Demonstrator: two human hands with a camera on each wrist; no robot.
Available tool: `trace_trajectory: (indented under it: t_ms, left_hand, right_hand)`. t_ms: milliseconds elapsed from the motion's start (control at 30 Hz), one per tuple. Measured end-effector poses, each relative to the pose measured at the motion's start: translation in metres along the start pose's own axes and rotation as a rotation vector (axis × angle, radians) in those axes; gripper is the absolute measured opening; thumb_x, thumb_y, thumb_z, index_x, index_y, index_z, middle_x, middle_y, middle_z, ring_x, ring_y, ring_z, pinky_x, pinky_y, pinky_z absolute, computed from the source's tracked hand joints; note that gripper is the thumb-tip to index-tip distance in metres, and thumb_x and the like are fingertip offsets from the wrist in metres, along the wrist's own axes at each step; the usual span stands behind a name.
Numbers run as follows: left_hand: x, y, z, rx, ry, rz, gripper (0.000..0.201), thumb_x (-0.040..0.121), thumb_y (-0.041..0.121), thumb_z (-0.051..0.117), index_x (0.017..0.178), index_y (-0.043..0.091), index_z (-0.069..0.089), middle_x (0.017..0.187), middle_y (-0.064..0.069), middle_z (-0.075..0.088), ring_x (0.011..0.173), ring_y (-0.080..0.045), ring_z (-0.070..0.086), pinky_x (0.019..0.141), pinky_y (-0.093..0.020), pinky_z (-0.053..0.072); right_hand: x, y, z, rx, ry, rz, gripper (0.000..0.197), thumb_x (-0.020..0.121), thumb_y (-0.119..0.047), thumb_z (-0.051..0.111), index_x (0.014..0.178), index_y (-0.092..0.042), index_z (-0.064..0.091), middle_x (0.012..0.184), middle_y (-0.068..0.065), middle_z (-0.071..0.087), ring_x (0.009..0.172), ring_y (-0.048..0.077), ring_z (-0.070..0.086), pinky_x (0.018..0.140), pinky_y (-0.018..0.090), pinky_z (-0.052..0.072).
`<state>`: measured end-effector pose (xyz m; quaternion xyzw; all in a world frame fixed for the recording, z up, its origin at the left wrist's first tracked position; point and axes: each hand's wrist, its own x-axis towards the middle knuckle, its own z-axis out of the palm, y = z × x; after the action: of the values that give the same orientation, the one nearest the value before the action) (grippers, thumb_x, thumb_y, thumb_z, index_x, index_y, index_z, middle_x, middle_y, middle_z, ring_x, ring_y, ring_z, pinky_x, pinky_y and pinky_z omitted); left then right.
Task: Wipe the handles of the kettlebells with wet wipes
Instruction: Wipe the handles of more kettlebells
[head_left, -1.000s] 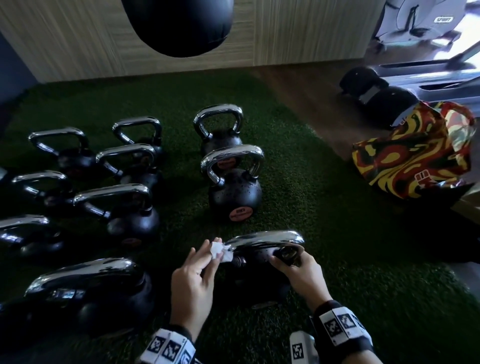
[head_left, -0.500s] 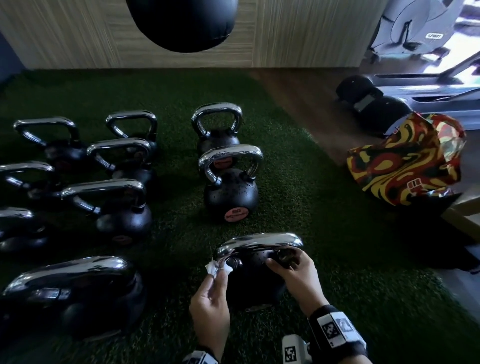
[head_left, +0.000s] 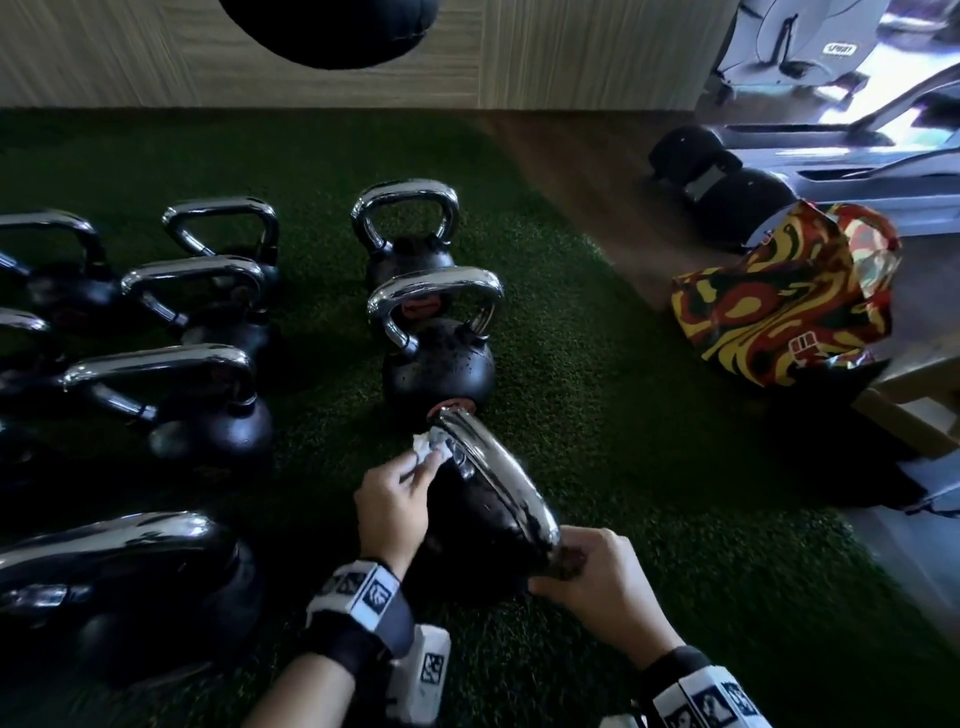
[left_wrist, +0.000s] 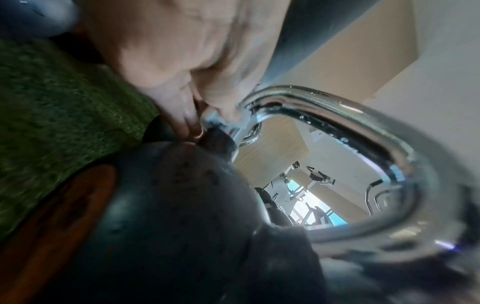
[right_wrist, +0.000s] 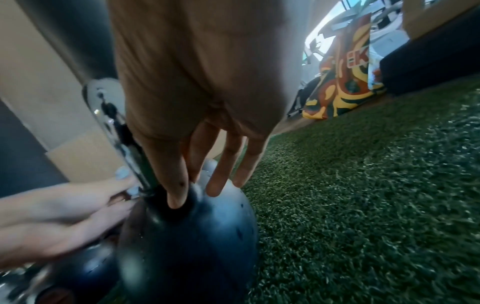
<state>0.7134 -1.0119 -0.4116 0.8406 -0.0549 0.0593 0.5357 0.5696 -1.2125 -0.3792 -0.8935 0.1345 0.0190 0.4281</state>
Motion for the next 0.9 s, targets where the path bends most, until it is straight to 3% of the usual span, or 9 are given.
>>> trace_trajectory:
  t_ms: [100, 200, 233, 300, 400, 533, 633, 733, 900]
  left_hand:
    - [0.031, 0.001, 0.005, -0.015, -0.170, -0.022, 0.031, 0.094, 0.031, 0.073, 0.068, 0.015, 0.068, 0.056, 0.005, 0.064, 0.055, -0.002, 0.049, 0.058, -0.034, 0.047]
    - [0.042, 0.011, 0.002, -0.020, -0.327, -0.027, 0.029, 0.096, 0.034, 0.069, 0.079, 0.010, 0.076, 0.056, 0.013, 0.065, 0.055, 0.005, 0.052, 0.060, -0.026, 0.045]
    - [0.043, 0.014, 0.002, -0.023, -0.370, -0.046, 0.036, 0.096, 0.036, 0.064, 0.076, 0.007, 0.071, 0.057, 0.008, 0.063, 0.057, 0.003, 0.050, 0.062, -0.030, 0.046]
    - [0.042, 0.022, 0.002, -0.038, -0.418, -0.067, 0.044, 0.093, 0.036, 0.053, 0.069, 0.000, 0.058, 0.062, -0.003, 0.059, 0.062, -0.009, 0.051, 0.069, -0.041, 0.052]
    - [0.033, 0.026, 0.003, -0.008, -0.367, -0.044, 0.049, 0.089, 0.036, 0.054, 0.058, 0.000, 0.040, 0.055, -0.005, 0.044, 0.053, -0.013, 0.040, 0.055, -0.036, 0.040]
    - [0.035, 0.030, 0.001, 0.011, -0.297, -0.172, 0.046, 0.094, 0.031, 0.069, 0.056, 0.007, 0.057, 0.049, 0.009, 0.054, 0.045, -0.006, 0.046, 0.052, -0.025, 0.039]
    - [0.041, 0.041, 0.001, -0.136, -0.259, -0.186, 0.033, 0.095, 0.042, 0.069, 0.076, 0.016, 0.077, 0.067, 0.008, 0.075, 0.073, -0.014, 0.075, 0.074, -0.028, 0.057]
    - [0.035, 0.051, -0.003, -0.313, -0.233, -0.179, 0.017, 0.096, 0.024, 0.072, 0.083, 0.021, 0.082, 0.082, 0.000, 0.080, 0.088, -0.024, 0.077, 0.086, -0.040, 0.059]
    - [0.047, 0.069, -0.006, -0.522, -0.242, -0.467, 0.018, 0.093, 0.009, 0.073, 0.077, 0.014, 0.079, 0.077, -0.002, 0.075, 0.074, -0.011, 0.069, 0.070, -0.016, 0.057]
  right_hand:
    - [-0.001, -0.015, 0.007, -0.081, -0.101, -0.135, 0.035, 0.076, -0.012, 0.075, 0.086, -0.044, 0.067, 0.065, -0.037, 0.063, 0.069, -0.015, 0.063, 0.065, 0.008, 0.044]
    - [0.012, -0.026, 0.012, -0.036, -0.014, -0.132, 0.026, 0.079, -0.019, 0.069, 0.088, -0.043, 0.073, 0.071, -0.034, 0.064, 0.073, -0.014, 0.063, 0.067, 0.008, 0.044]
    - [0.017, -0.025, 0.016, 0.011, 0.062, -0.108, 0.022, 0.077, -0.030, 0.068, 0.095, -0.040, 0.077, 0.084, -0.029, 0.070, 0.083, -0.010, 0.066, 0.074, 0.014, 0.051]
    - [0.029, -0.025, 0.024, 0.049, 0.116, -0.065, 0.054, 0.074, -0.048, 0.066, 0.126, -0.035, 0.072, 0.129, -0.013, 0.069, 0.122, 0.000, 0.061, 0.104, 0.025, 0.051]
    - [0.040, -0.029, 0.033, 0.087, -0.112, 0.109, 0.078, 0.088, -0.034, 0.073, 0.156, -0.038, 0.036, 0.167, -0.002, 0.029, 0.152, 0.010, 0.030, 0.118, 0.020, 0.027]
    - [0.051, -0.023, 0.042, 0.143, -0.167, 0.138, 0.080, 0.095, -0.025, 0.069, 0.158, -0.044, 0.024, 0.171, -0.002, 0.015, 0.155, 0.008, 0.017, 0.112, 0.015, 0.021]
    - [0.056, -0.017, 0.042, 0.165, -0.151, 0.138, 0.079, 0.094, -0.021, 0.071, 0.158, -0.038, 0.029, 0.169, 0.000, 0.021, 0.156, 0.006, 0.011, 0.113, 0.013, 0.014]
    - [0.058, -0.015, 0.044, 0.198, -0.146, 0.135, 0.078, 0.093, -0.017, 0.072, 0.157, -0.037, 0.030, 0.169, 0.002, 0.022, 0.156, 0.007, 0.012, 0.112, 0.012, 0.013]
    - [0.062, -0.011, 0.045, 0.168, -0.162, 0.123, 0.078, 0.094, -0.021, 0.072, 0.157, -0.036, 0.030, 0.168, -0.001, 0.023, 0.157, 0.008, 0.012, 0.112, 0.011, 0.011]
